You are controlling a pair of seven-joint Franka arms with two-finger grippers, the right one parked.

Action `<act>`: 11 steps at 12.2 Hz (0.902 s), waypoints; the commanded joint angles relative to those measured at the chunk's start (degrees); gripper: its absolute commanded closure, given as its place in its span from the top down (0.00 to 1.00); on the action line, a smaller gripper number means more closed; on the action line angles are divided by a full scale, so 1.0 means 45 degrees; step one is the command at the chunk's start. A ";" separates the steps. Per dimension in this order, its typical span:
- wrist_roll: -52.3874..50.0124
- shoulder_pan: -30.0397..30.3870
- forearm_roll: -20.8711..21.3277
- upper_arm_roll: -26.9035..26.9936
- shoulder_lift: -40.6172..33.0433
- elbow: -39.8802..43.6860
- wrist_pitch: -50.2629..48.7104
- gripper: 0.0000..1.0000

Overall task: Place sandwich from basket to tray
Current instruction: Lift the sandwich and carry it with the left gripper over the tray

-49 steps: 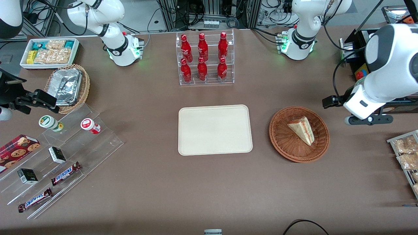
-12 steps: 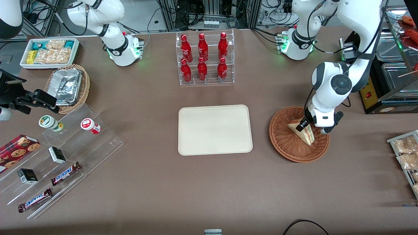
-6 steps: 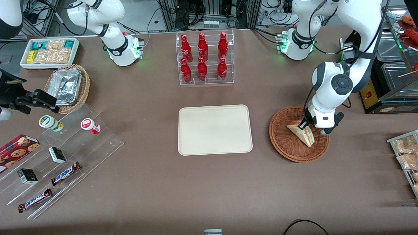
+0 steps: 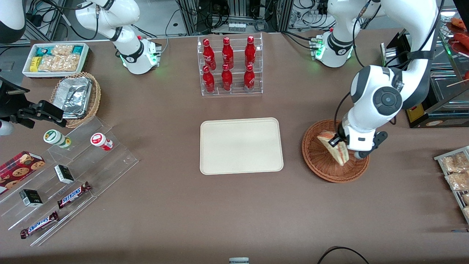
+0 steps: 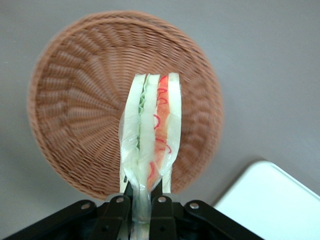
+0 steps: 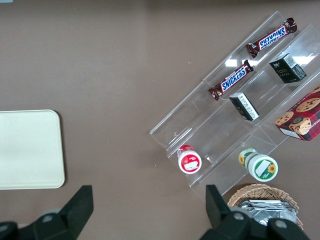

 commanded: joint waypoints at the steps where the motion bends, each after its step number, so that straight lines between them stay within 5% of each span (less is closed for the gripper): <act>1: 0.0673 -0.0048 0.1072 -0.1244 0.1526 0.1565 -0.0375 0.04; 5: 0.0579 -0.0106 0.2188 -0.3082 0.3144 0.3260 -0.0665 0.03; 11: -0.1061 -0.3013 0.3032 -0.3165 0.6387 0.6992 -0.1859 0.03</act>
